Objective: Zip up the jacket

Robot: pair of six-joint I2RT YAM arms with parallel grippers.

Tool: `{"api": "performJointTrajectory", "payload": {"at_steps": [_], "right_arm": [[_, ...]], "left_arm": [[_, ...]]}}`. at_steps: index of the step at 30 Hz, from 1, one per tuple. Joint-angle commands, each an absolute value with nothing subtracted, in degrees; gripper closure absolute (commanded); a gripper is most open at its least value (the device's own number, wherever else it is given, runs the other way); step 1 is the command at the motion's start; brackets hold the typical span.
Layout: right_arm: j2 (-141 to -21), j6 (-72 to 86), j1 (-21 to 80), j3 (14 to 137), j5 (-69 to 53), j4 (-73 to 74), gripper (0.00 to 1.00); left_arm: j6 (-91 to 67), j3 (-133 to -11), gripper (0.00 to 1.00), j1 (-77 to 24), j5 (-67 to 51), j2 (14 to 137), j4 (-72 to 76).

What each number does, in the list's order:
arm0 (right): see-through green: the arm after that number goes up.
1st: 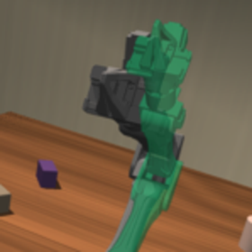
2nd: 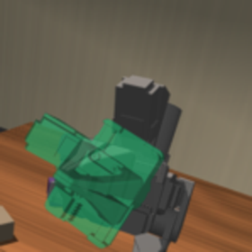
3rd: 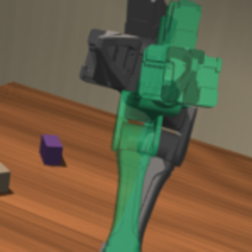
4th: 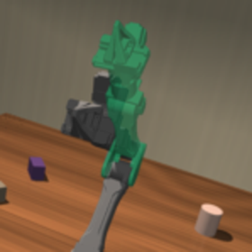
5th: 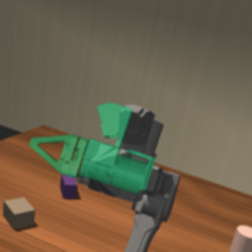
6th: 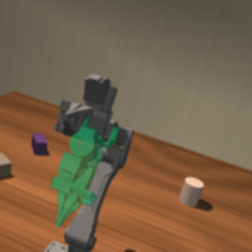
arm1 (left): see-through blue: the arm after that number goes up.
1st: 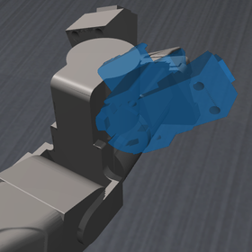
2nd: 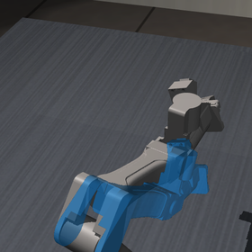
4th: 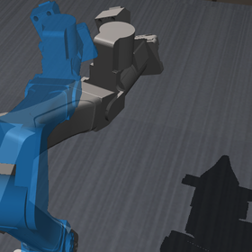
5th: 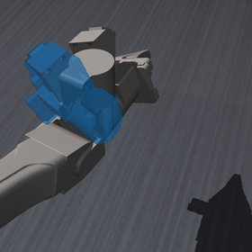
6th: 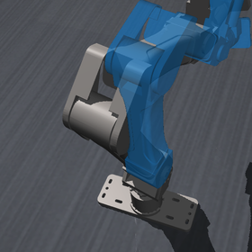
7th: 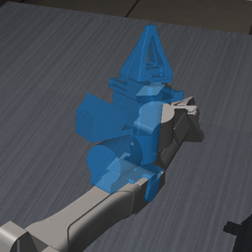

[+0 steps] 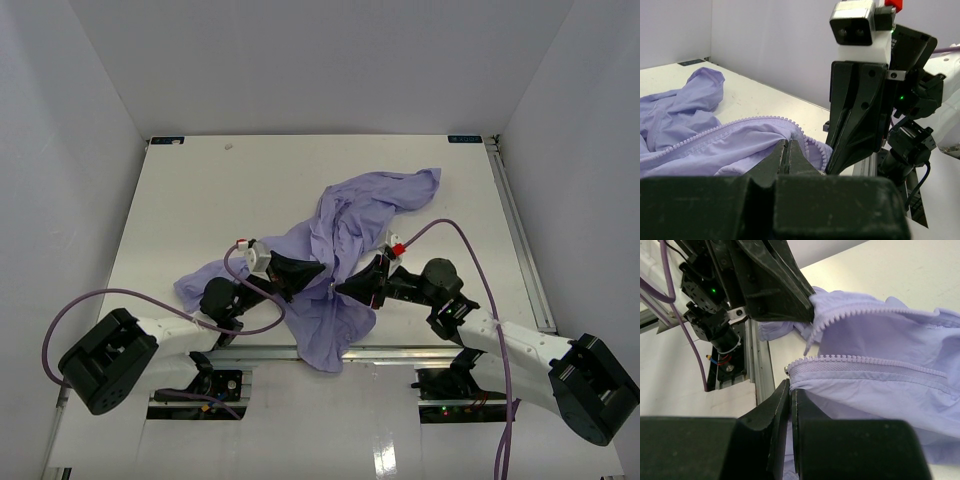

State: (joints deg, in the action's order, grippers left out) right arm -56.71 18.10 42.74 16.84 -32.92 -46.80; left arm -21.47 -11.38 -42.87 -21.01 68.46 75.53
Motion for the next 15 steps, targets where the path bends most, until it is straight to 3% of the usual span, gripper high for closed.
{"api": "performJointTrajectory", "payload": {"at_steps": [1, 15], "right_arm": [[-55.81, 19.25, 42.54, 18.63, -34.54, -51.4, 0.92], [-56.2, 20.47, 42.54, 17.72, -34.53, -53.2, 0.92]], "left_arm": [[-22.44, -10.62, 1.0, -42.82, -23.04, 68.91, 83.88], [-25.08, -8.92, 1.0, -42.89, -23.55, 67.38, 88.8]]}}
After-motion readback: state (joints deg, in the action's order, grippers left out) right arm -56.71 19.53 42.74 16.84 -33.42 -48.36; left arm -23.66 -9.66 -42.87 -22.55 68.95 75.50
